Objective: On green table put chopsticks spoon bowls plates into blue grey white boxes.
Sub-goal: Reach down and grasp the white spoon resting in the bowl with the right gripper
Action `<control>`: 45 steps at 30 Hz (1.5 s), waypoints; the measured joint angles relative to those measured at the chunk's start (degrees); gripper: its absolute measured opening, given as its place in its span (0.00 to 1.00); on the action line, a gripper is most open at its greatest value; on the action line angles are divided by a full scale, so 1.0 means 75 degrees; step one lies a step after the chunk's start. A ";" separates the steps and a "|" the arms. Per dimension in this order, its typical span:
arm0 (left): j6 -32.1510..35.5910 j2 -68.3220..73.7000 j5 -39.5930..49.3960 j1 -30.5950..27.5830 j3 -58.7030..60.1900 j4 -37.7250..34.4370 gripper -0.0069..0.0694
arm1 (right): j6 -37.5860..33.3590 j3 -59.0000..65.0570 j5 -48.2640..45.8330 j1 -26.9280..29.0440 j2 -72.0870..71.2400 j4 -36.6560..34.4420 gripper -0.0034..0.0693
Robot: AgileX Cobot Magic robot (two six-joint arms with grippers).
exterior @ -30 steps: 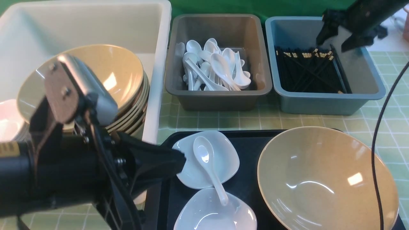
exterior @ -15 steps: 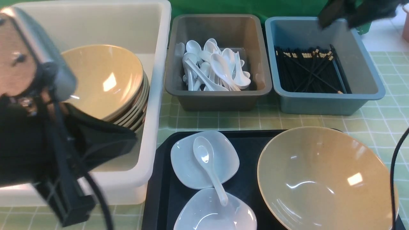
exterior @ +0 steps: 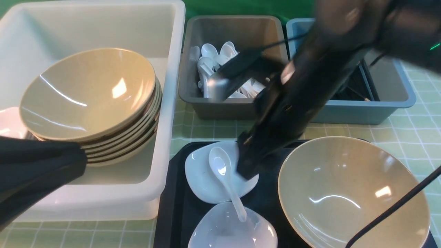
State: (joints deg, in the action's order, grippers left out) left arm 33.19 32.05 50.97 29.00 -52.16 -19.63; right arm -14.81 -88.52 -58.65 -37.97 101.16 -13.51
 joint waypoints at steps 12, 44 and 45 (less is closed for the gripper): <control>-0.0033 -0.0024 0.0021 0.0000 0.0000 -0.0129 0.09 | 0.1363 0.0000 0.1525 -0.0226 0.1949 0.0068 0.79; -0.0059 -0.0024 0.0095 0.0000 0.0000 -0.0351 0.09 | 0.1782 -0.0331 0.1006 -0.0198 0.2378 0.0061 0.29; -0.0059 -0.0024 0.0095 0.0000 0.0000 -0.0351 0.09 | 0.1774 -0.0428 0.0829 -0.0183 0.2381 0.0061 0.29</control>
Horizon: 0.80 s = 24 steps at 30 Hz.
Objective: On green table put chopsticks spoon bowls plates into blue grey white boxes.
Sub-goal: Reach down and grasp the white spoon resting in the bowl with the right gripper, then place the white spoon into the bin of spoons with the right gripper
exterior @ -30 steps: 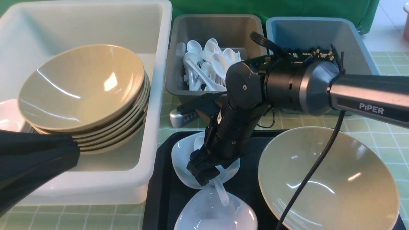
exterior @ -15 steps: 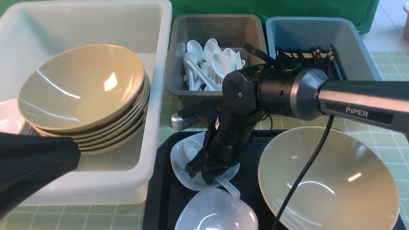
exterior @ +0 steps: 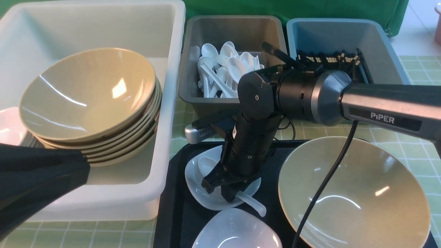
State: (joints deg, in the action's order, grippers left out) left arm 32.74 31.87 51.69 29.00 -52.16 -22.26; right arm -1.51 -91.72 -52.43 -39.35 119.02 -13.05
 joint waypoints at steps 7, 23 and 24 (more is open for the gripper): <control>-0.0256 0.0000 -0.0023 0.0000 0.0000 0.0000 0.09 | -0.0018 -0.0950 -0.0633 0.0384 -0.0135 0.0000 0.29; -0.2001 0.1088 -0.0338 0.0000 0.0000 0.0578 0.09 | 0.0458 -0.1796 0.1591 0.1634 -0.0308 -0.0069 0.28; -0.2007 0.1183 -0.0400 0.0000 0.0000 0.0578 0.09 | 0.0467 -0.1796 0.1891 0.1717 -0.0308 -0.0077 0.28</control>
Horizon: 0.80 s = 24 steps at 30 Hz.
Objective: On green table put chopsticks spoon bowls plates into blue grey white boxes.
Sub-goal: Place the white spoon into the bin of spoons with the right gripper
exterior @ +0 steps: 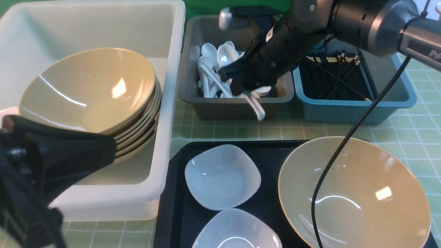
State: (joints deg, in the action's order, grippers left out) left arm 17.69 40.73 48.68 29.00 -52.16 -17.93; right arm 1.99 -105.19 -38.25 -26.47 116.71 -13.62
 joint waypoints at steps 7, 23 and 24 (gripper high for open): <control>-0.0039 0.0520 -0.0135 0.0000 0.0005 0.0000 0.09 | 0.0007 0.0000 0.2234 0.0420 0.0130 0.0023 0.28; -0.0056 0.0736 -0.0225 0.0000 0.0005 -0.0007 0.09 | 0.0156 -0.0001 0.3782 0.0664 0.1510 0.0015 0.68; -0.0056 0.0736 -0.0225 0.0000 0.0005 -0.0007 0.09 | 0.0156 -0.0001 0.3581 0.0678 0.1450 0.0015 0.74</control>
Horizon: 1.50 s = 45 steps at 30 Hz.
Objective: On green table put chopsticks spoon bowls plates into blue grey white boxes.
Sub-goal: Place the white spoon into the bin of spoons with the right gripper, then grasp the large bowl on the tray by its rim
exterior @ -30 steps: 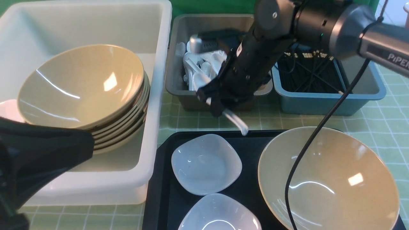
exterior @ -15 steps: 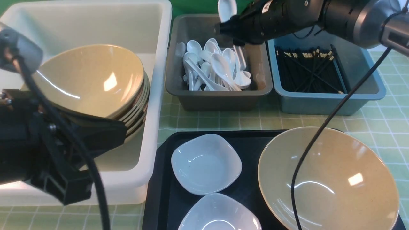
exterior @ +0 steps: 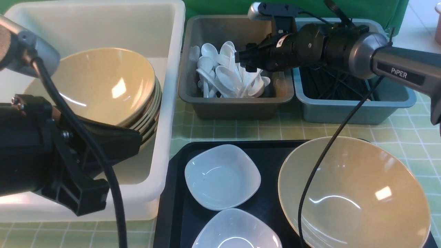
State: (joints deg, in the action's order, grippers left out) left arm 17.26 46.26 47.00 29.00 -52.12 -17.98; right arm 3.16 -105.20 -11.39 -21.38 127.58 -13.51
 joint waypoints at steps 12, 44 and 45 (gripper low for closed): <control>0.0007 0.0000 -0.0252 0.0000 0.0000 0.0283 0.09 | -0.2598 -0.0046 -0.4758 0.0426 -0.2103 0.0145 0.78; 0.0463 0.5432 -0.0708 0.0887 -0.2197 -0.1660 0.26 | -0.4408 0.5264 -0.7227 0.0427 -1.0974 -0.0663 0.08; 0.0463 0.5432 -0.0700 0.0917 -0.2250 -0.1637 0.26 | -0.4459 0.5264 -0.7242 0.0427 -1.0981 -0.0709 0.08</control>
State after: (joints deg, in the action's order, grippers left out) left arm 20.74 87.00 41.75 35.88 -68.99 -30.26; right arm -30.28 -65.72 -65.71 -18.18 45.22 -18.83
